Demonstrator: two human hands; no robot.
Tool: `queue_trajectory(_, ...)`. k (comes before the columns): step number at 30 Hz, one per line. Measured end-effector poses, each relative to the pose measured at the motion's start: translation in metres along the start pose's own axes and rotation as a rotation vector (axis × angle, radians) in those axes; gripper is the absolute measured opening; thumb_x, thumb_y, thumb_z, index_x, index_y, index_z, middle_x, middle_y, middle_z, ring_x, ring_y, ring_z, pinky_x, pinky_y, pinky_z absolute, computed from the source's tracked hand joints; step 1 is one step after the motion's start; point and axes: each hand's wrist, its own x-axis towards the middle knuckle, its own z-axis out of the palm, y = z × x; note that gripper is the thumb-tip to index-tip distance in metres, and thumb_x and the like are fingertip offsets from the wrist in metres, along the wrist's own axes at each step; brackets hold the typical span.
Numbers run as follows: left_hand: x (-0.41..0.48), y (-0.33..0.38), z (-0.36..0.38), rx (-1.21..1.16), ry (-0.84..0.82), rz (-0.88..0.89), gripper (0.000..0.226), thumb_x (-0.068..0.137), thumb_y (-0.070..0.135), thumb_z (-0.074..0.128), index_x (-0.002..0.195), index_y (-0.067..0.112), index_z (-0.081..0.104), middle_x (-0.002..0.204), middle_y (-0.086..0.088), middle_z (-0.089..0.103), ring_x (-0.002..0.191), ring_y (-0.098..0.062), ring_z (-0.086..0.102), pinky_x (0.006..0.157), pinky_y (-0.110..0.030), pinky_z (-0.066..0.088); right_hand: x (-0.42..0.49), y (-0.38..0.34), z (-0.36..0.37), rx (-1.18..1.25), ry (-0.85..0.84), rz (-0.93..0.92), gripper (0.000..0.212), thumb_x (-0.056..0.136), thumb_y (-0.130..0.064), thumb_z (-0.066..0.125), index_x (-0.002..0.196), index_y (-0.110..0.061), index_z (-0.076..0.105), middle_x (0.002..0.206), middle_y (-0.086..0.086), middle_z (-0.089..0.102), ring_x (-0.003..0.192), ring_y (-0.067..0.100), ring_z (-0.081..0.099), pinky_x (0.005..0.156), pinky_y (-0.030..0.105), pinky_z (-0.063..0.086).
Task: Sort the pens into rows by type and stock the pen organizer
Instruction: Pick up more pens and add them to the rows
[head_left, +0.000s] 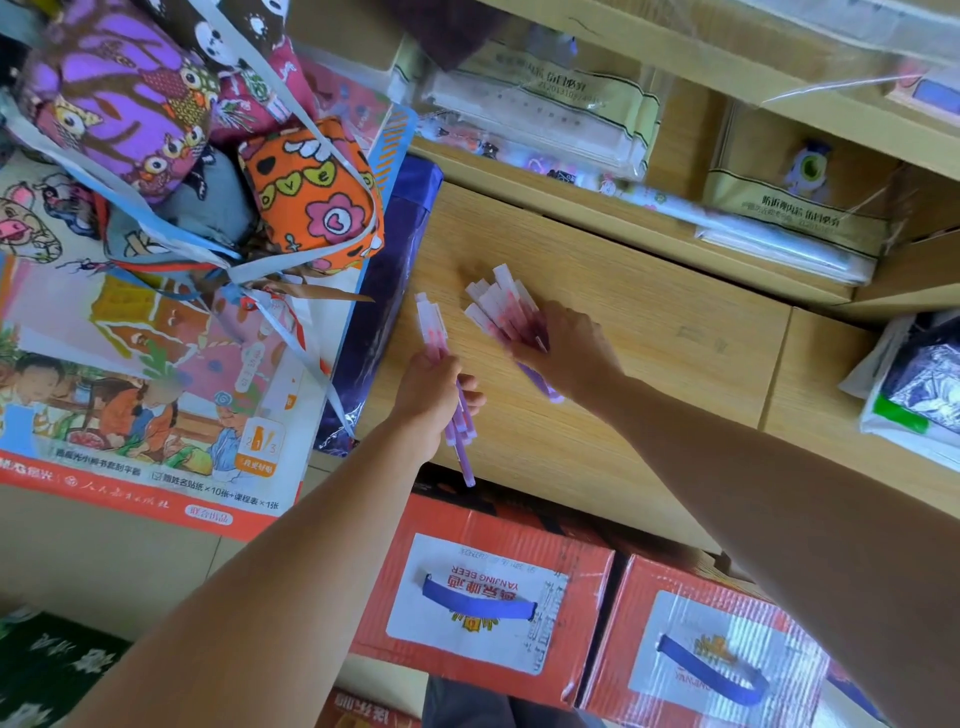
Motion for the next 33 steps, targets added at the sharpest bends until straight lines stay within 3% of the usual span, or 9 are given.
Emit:
queue_trajectory(7,-0.005,0.000,0.006,-0.011,0.021,-0.019,0.009,0.101,0.013,0.038,0.094,0.009,0.041,0.074,-0.007,0.048,0.059,-0.022,0.052,0.061,-0.035,0.048,-0.005,0.006,-0.001,0.142,-0.059,0.022,0.027,0.094,-0.032,0.054,0.096,-0.006,0.050,0.093,0.017,0.061,0.084,0.033,0.056,0.066,0.033,0.035)
queue_trajectory(11,-0.013,0.002,0.011,-0.028,0.022,-0.009,0.007,0.100,0.013,0.039,0.095,0.008,0.041,0.071,-0.006,0.047,0.057,-0.021,0.052,0.063,-0.036,0.050,-0.011,0.011,-0.009,0.412,-0.074,0.128,0.023,0.095,-0.030,0.054,0.099,-0.007,0.052,0.088,0.009,0.059,0.076,0.023,0.052,0.063,0.028,0.037)
queue_trajectory(14,-0.023,0.003,0.016,-0.024,0.001,0.010,0.014,0.100,0.011,0.038,0.086,0.009,0.040,0.069,-0.006,0.046,0.055,-0.021,0.050,0.062,-0.035,0.050,-0.020,0.019,-0.018,0.567,-0.098,0.177,0.017,0.096,-0.027,0.052,0.096,-0.010,0.052,0.076,0.002,0.062,0.058,0.013,0.053,0.048,0.019,0.040)
queue_trajectory(16,-0.033,0.002,0.021,-0.018,-0.014,0.013,0.015,0.100,0.011,0.039,0.085,0.009,0.041,0.068,-0.006,0.046,0.055,-0.021,0.049,0.062,-0.035,0.050,-0.029,0.025,-0.024,0.644,-0.124,0.203,0.020,0.096,-0.028,0.051,0.094,-0.008,0.054,0.070,0.002,0.062,0.051,0.012,0.051,0.046,0.022,0.038)
queue_trajectory(21,-0.069,0.002,0.043,-0.012,-0.050,0.042,0.021,0.099,0.008,0.039,0.080,0.008,0.048,0.065,-0.005,0.047,0.056,-0.021,0.049,0.067,-0.038,0.049,-0.070,0.038,-0.047,0.748,-0.162,0.178,0.027,0.099,-0.028,0.048,0.079,-0.012,0.054,0.064,0.001,0.058,0.049,0.010,0.047,0.042,0.015,0.035)
queue_trajectory(24,-0.091,0.000,0.060,0.013,-0.111,0.060,0.028,0.098,0.005,0.038,0.076,0.008,0.056,0.059,-0.003,0.048,0.056,-0.022,0.048,0.068,-0.038,0.048,-0.099,0.047,-0.057,0.826,-0.168,0.190,0.021,0.100,-0.027,0.047,0.088,-0.010,0.052,0.067,0.001,0.057,0.049,0.008,0.049,0.049,0.018,0.038)
queue_trajectory(28,-0.114,-0.004,0.080,0.078,-0.158,0.034,0.010,0.098,0.007,0.041,0.098,0.003,0.050,0.068,-0.007,0.044,0.054,-0.022,0.050,0.063,-0.036,0.050,-0.142,0.062,-0.072,1.096,-0.187,0.198,0.017,0.101,-0.018,0.044,0.088,-0.009,0.049,0.069,0.008,0.057,0.057,0.017,0.057,0.052,0.020,0.049)
queue_trajectory(33,-0.151,-0.018,0.110,0.172,-0.242,0.057,0.017,0.100,0.008,0.039,0.083,0.007,0.044,0.067,-0.008,0.046,0.050,-0.021,0.053,0.064,-0.039,0.051,-0.199,0.089,-0.083,1.170,-0.089,0.229,0.019,0.101,-0.020,0.045,0.087,-0.007,0.049,0.066,0.008,0.059,0.051,0.019,0.058,0.047,0.027,0.047)
